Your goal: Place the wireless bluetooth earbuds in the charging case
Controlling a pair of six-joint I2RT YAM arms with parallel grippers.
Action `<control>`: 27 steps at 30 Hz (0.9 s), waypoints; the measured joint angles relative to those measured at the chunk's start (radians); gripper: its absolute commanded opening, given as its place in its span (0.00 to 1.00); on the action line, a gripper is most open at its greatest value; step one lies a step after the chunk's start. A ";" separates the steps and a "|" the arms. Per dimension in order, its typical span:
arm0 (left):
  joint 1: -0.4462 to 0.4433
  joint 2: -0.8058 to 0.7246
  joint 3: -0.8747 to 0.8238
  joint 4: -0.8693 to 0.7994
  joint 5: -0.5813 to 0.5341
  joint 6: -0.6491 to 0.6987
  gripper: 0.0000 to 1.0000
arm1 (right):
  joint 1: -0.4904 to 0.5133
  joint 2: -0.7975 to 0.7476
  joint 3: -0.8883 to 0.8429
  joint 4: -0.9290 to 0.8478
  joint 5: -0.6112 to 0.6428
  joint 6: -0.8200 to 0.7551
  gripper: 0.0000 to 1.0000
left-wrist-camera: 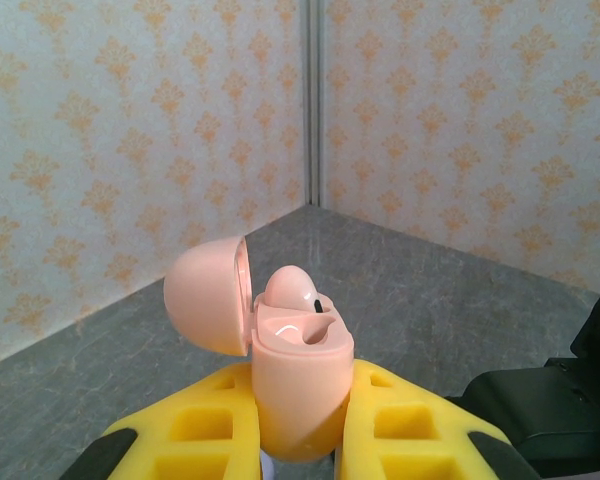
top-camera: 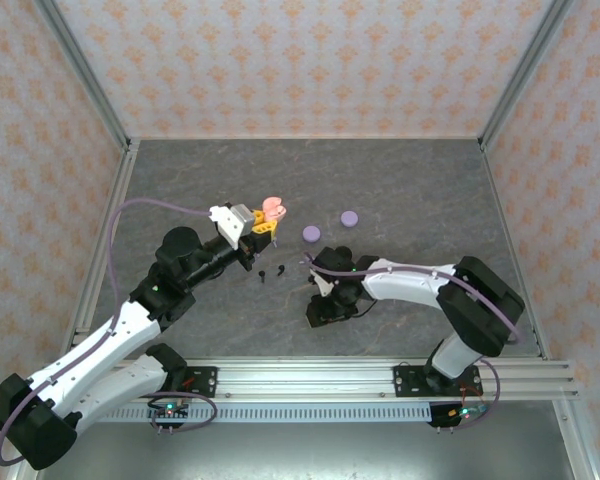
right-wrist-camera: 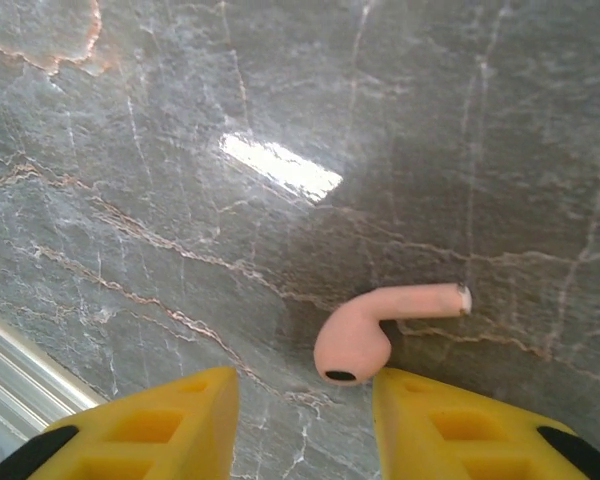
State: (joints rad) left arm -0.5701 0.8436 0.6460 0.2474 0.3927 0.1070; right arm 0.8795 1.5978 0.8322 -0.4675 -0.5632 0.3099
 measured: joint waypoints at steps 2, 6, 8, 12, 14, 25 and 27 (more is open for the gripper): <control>0.000 0.000 0.000 -0.004 -0.005 0.000 0.00 | 0.000 0.006 0.006 0.012 -0.002 -0.005 0.40; 0.000 0.000 0.000 -0.016 -0.009 0.007 0.00 | 0.000 0.017 0.023 0.054 0.000 -0.013 0.40; 0.000 0.000 0.000 -0.019 -0.009 0.008 0.00 | 0.001 0.022 0.033 0.068 0.009 -0.017 0.40; 0.000 0.000 0.000 -0.020 -0.009 0.008 0.00 | 0.002 0.045 0.062 0.108 0.032 -0.026 0.41; 0.000 0.000 0.000 -0.020 -0.009 0.008 0.00 | 0.002 0.060 0.081 0.126 0.043 -0.031 0.41; 0.000 -0.034 0.000 -0.024 -0.012 0.012 0.00 | 0.002 0.114 0.193 0.104 0.157 -0.082 0.41; 0.000 -0.043 0.000 -0.031 -0.015 0.018 0.00 | 0.002 0.098 0.195 0.088 0.170 -0.087 0.42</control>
State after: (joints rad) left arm -0.5697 0.8005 0.6460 0.2169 0.3775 0.1253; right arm 0.8810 1.6962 1.0267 -0.3798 -0.3931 0.2226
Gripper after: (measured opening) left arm 0.161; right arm 0.415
